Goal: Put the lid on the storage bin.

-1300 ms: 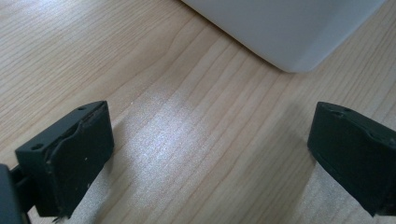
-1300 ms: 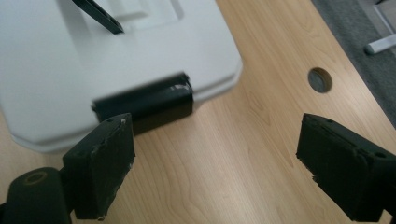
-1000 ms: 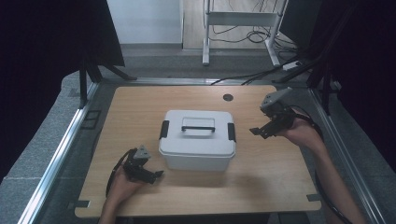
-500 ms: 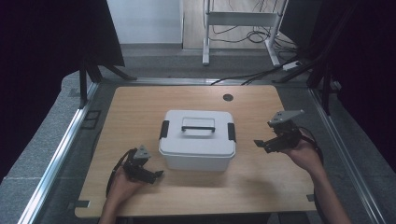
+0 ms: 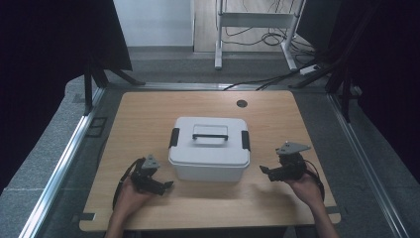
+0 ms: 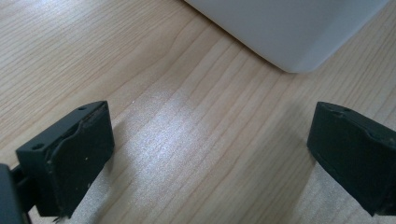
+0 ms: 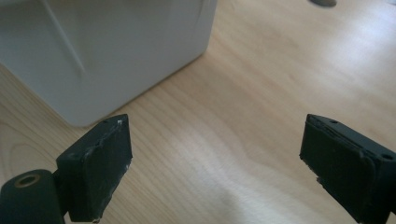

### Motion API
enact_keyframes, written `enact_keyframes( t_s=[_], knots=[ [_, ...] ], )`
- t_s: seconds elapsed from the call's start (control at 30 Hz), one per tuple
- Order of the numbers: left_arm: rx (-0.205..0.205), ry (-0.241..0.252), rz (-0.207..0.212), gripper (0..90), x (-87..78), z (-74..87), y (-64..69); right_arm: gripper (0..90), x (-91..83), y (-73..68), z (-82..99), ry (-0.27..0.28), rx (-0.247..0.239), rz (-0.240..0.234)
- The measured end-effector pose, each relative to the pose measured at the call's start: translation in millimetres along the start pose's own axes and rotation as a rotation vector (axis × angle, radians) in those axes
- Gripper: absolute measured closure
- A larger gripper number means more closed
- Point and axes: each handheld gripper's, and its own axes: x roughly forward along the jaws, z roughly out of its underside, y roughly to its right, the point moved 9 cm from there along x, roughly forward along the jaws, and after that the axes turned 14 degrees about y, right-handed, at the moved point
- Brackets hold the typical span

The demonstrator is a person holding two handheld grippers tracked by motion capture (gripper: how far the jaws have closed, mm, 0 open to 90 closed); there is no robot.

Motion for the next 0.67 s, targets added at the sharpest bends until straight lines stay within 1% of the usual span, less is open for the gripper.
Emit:
enact_keyframes(
  t_s=[0.13, 0.17, 0.23, 0.37, 0.4, 0.43, 0.47, 0.67],
  knots=[
    [-0.001, 0.0, 0.0, 0.7, 0.0, 0.0, 0.0, 8.6, 9.0, -7.2, 19.7, 0.004, 0.029, 0.014],
    [-0.001, 0.0, 0.0, 0.7, 0.0, 0.0, 0.0, 8.6, 12.0, -9.6, 27.2, 0.001, 0.048, 0.015],
    [-0.001, 0.0, 0.0, 0.7, -0.1, 0.0, 0.1, 8.6, 15.6, -11.6, 36.4, -0.006, 0.062, 0.018],
    [-0.001, 0.0, -0.001, 0.7, -0.1, 0.1, 0.1, 8.0, 21.2, -15.2, 53.2, -0.051, 0.074, 0.013],
    [-0.001, 0.001, -0.001, 0.7, -0.1, 0.1, 0.2, 5.7, 22.2, -16.0, 55.5, -0.053, 0.084, 0.006],
    [-0.001, 0.0, -0.002, 0.7, -0.1, 0.1, 0.1, 4.1, 23.1, -16.4, 56.7, -0.058, 0.104, -0.003],
    [-0.002, 0.001, -0.002, 0.7, -0.1, 0.1, 0.2, 3.1, 23.1, -16.0, 57.1, -0.061, 0.109, 0.0],
    [-0.004, 0.002, -0.003, 1.0, -0.3, 0.2, 0.3, 0.0, 23.6, -15.6, 58.8, -0.071, 0.11, 0.011]
  ],
)
